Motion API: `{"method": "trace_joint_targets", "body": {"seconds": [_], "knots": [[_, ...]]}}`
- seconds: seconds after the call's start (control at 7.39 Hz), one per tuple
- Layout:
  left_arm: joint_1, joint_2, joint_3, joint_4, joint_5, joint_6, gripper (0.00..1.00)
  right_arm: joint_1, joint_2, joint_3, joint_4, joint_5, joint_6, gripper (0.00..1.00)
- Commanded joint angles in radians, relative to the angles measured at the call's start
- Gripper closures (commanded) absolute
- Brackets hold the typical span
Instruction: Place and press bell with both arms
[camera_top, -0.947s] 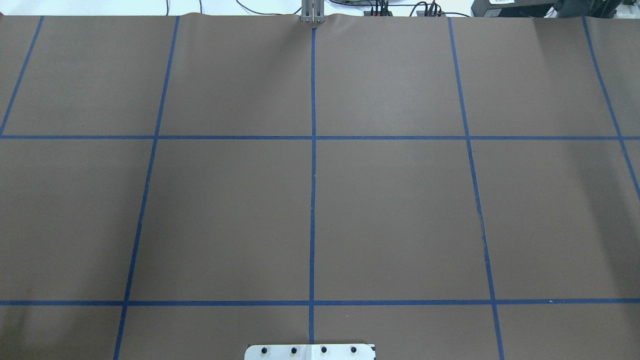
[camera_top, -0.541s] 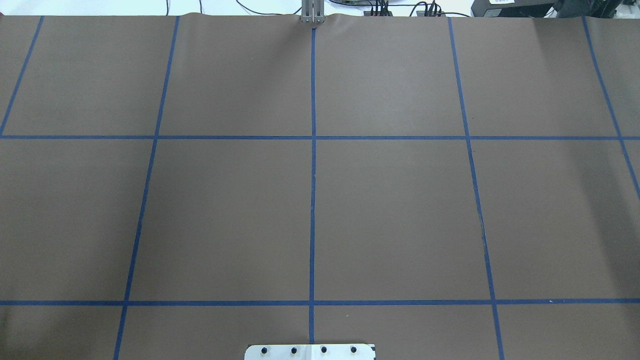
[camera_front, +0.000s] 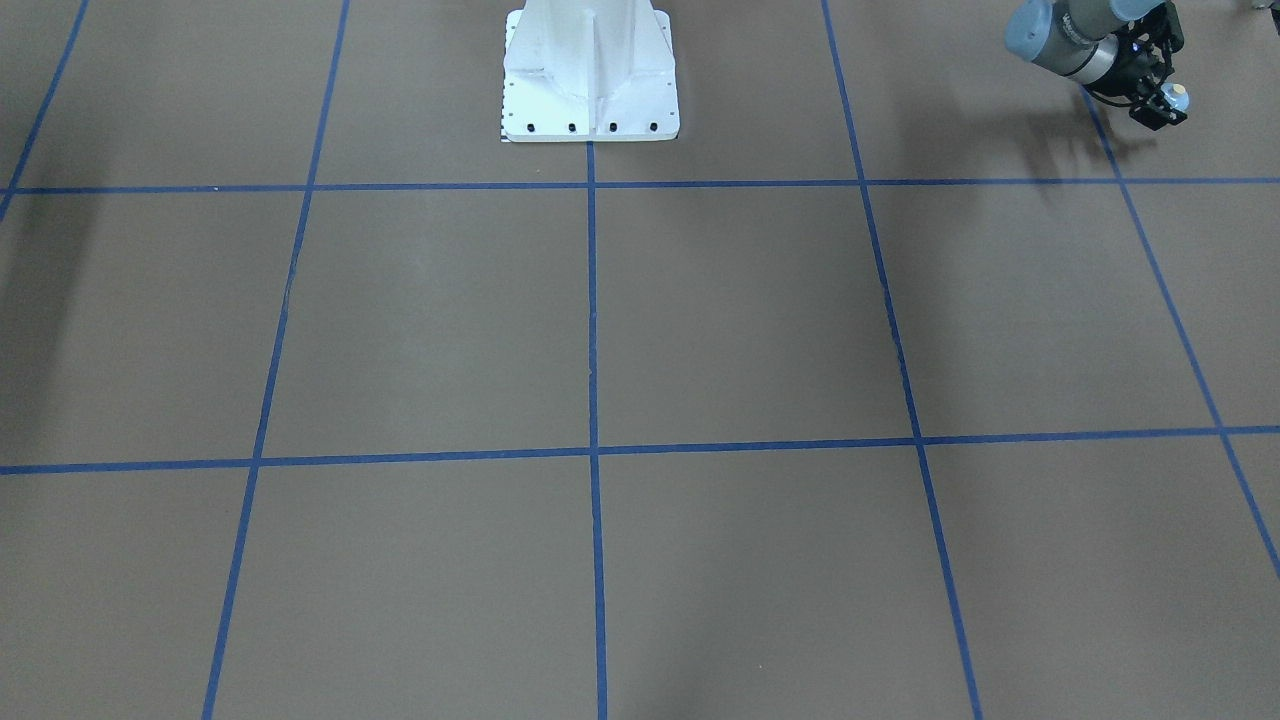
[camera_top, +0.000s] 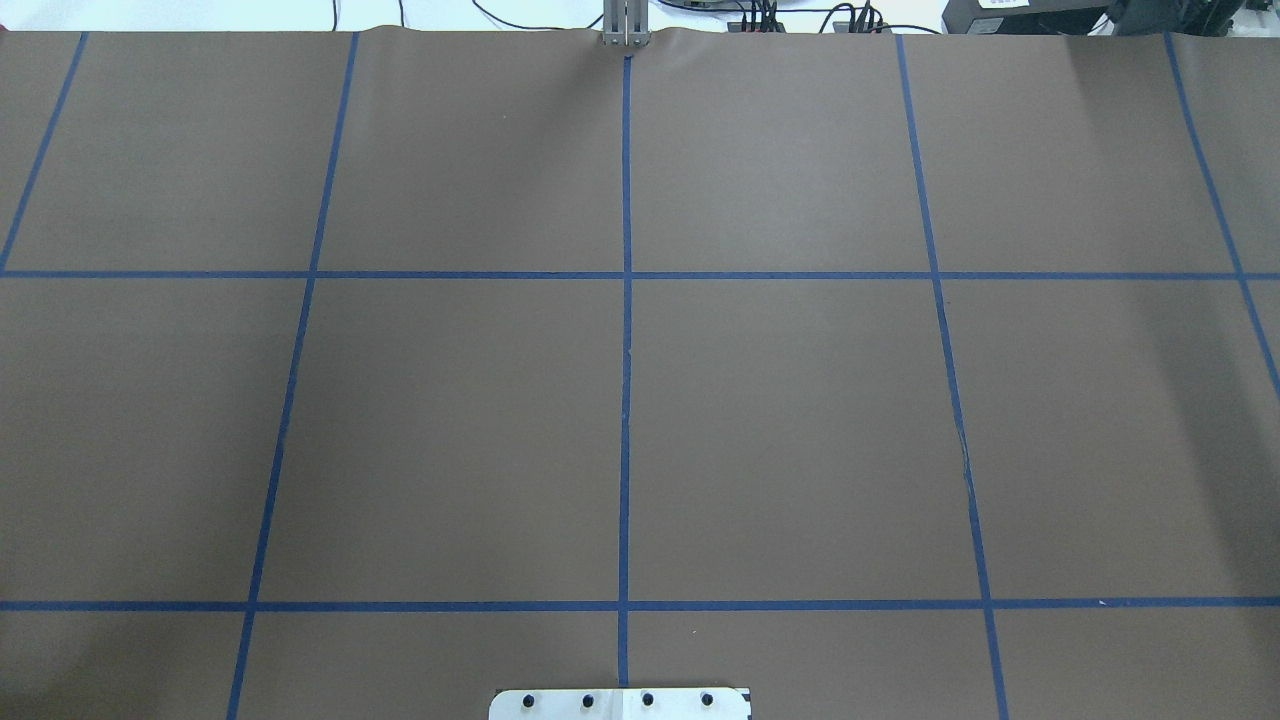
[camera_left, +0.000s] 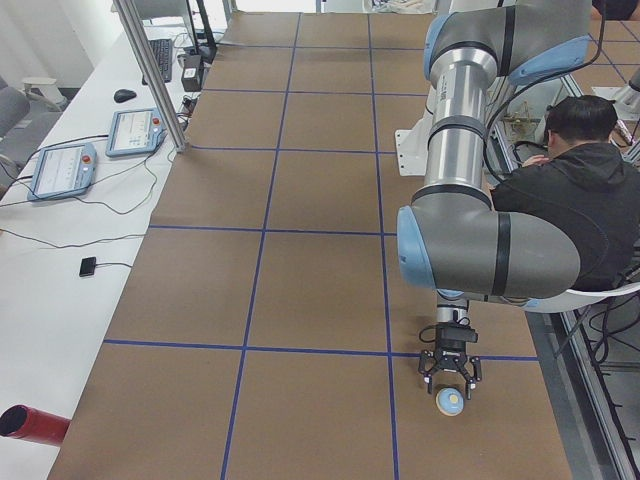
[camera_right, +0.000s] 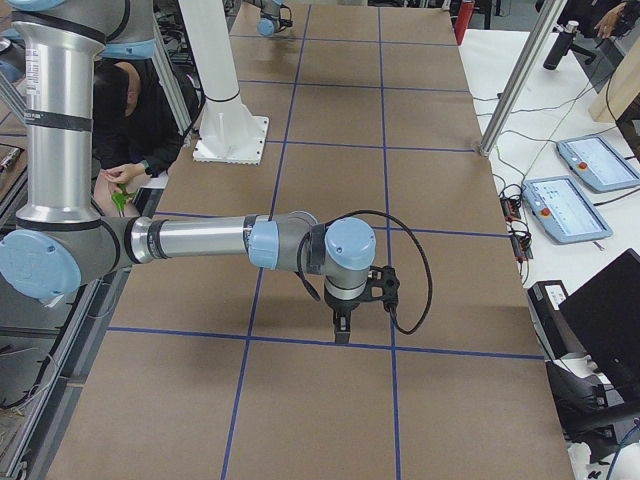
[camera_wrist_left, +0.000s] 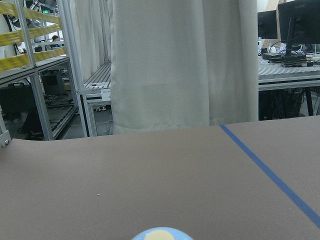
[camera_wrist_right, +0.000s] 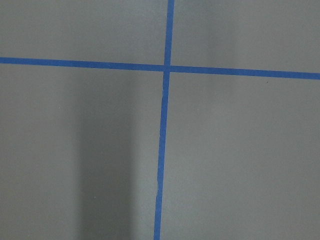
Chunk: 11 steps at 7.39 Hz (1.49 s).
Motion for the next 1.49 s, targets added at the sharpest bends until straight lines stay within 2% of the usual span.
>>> {"method": "trace_joint_targets", "body": {"seconds": [0.0, 0.54, 0.68, 0.81, 1.08, 1.35], "knots": [[0.005, -0.002, 0.049, -0.046, 0.000, -0.001, 0.00, 0.000, 0.000, 0.007, 0.000, 0.000, 0.000, 0.00], [0.029, -0.002, 0.064, -0.072, 0.000, -0.001, 0.02, 0.000, 0.008, 0.011, -0.002, -0.003, 0.000, 0.00], [0.032, -0.002, 0.064, -0.070, -0.002, -0.002, 0.13, 0.000, 0.008, 0.011, -0.002, -0.003, 0.000, 0.00], [0.035, -0.002, 0.064, -0.070, -0.002, -0.020, 0.38, 0.000, 0.009, 0.011, 0.000, -0.003, 0.000, 0.00], [0.054, -0.001, 0.062, -0.064, -0.002, -0.066, 1.00, 0.000, 0.009, 0.013, -0.002, -0.003, 0.000, 0.00], [0.081, 0.010, 0.054, -0.043, -0.012, -0.071, 1.00, 0.000, 0.008, 0.013, -0.003, -0.003, 0.000, 0.00]]}}
